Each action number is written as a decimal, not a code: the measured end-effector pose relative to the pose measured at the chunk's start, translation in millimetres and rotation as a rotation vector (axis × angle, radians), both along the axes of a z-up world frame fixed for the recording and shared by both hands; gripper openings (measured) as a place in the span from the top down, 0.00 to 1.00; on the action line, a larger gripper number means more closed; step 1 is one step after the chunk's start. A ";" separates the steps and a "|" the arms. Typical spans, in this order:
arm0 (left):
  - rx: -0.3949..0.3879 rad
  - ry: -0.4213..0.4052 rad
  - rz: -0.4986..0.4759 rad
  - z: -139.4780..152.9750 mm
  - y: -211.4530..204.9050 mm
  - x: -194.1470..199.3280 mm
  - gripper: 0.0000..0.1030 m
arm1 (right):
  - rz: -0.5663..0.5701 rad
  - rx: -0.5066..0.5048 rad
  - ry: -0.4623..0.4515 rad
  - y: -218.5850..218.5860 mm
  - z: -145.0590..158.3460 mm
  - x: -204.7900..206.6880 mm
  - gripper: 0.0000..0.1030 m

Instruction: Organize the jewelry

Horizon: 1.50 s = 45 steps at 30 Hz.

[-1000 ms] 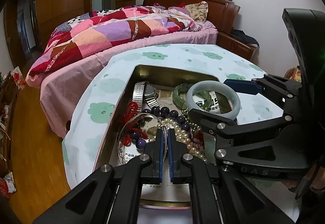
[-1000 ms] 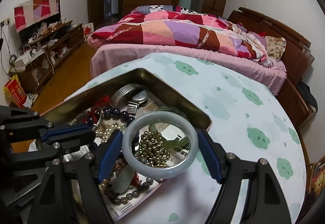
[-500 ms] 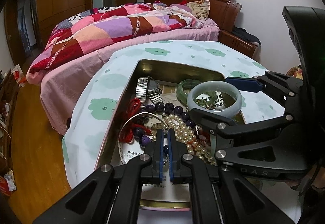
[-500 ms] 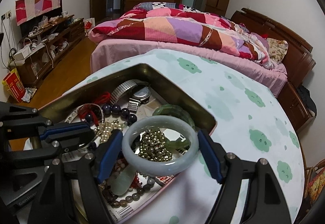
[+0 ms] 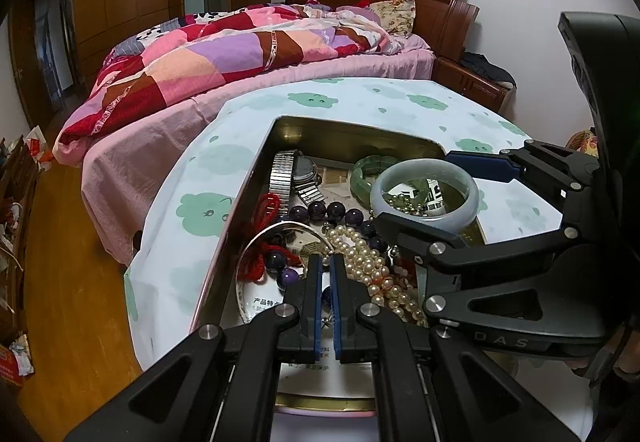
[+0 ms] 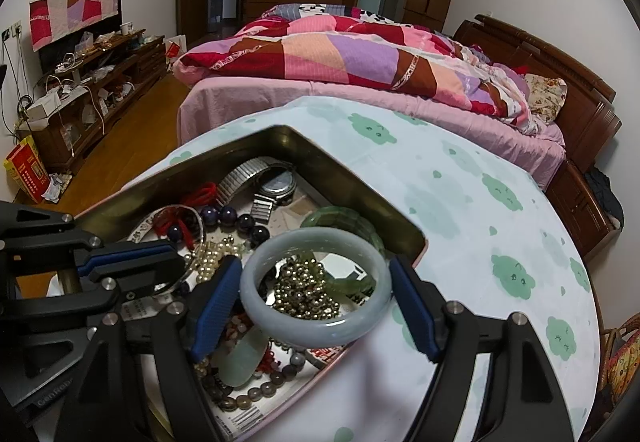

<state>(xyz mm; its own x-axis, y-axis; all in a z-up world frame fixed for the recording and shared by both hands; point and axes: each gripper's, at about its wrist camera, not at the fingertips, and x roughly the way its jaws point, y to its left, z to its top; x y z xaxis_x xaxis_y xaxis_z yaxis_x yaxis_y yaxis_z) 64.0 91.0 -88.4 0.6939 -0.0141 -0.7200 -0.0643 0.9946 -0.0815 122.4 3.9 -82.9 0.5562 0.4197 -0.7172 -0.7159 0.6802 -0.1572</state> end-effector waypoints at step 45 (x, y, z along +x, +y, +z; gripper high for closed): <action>0.142 -0.214 0.101 108.2 -2.6 -68.7 0.34 | -0.122 0.185 -0.157 -64.9 82.8 -48.7 0.07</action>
